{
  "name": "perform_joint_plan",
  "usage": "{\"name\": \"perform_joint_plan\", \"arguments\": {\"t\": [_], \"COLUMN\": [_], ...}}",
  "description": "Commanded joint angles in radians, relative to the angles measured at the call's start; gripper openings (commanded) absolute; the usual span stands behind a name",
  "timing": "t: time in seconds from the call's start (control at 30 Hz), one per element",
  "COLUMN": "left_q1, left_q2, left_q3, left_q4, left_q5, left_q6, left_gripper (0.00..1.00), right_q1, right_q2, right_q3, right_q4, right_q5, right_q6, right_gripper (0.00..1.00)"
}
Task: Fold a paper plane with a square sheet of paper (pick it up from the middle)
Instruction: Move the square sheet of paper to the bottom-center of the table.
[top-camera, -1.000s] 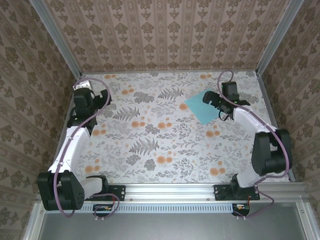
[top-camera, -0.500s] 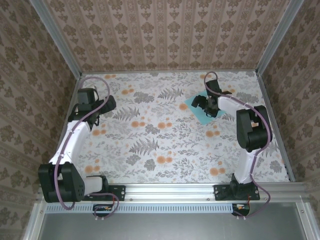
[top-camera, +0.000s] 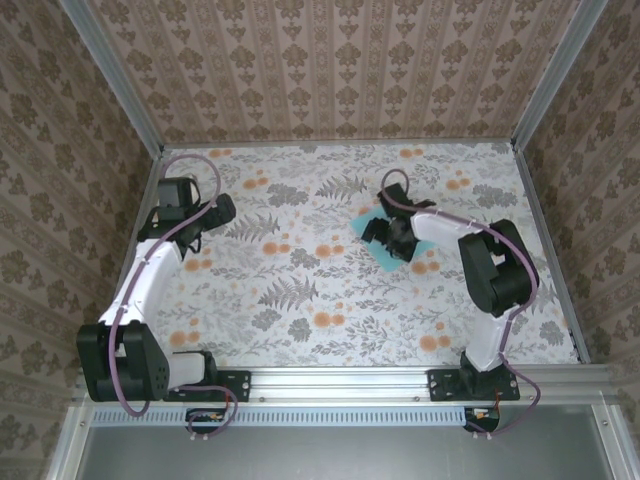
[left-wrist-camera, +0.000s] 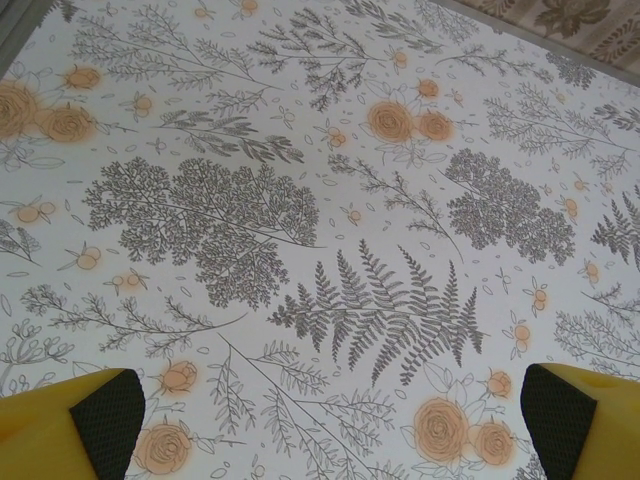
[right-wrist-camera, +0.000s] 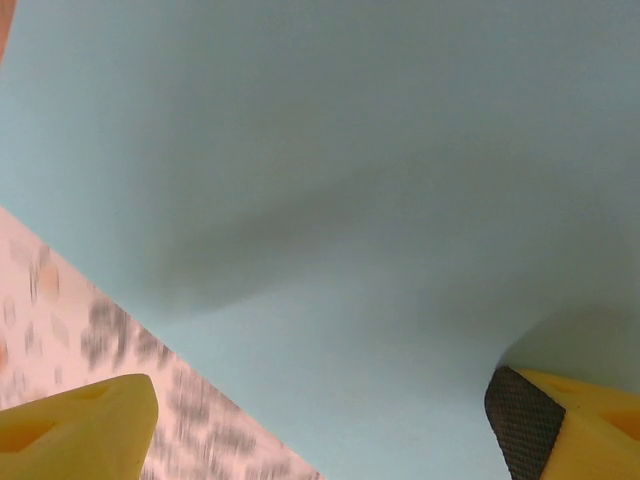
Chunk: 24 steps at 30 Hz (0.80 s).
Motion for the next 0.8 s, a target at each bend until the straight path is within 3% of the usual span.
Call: {"name": "perform_joint_plan", "arguments": {"t": [0.0,0.13,0.27,0.43,0.77], "left_q1": [-0.012,-0.019,-0.03,-0.041,-0.045], "left_q2": [0.015,0.022,0.027,0.021,0.022], "left_q3": [0.033,0.039,0.039,0.032,0.031], "left_q4": [-0.018,-0.024,-0.027,-0.027,-0.041], "left_q5": [0.017,0.025,0.028,0.018,0.04], "left_q6": [-0.028,-0.034,-0.031,-0.02,-0.02], "left_gripper": [1.0,1.0,1.0,1.0,1.0], "right_q1": [0.131,0.189,0.181,0.12,0.029], "right_q2": [-0.007,-0.057,-0.079,0.041,0.278], "right_q3": [-0.089,-0.044,0.091,0.247,0.48], "right_q4": [-0.088,-0.135,-0.216,-0.232,-0.243], "right_q5": [-0.027,-0.008,0.116,0.113,0.042], "right_q6": [0.174,0.155,-0.028,-0.188,-0.231], "right_gripper": [0.9,0.89,0.89,0.86,0.8]}}
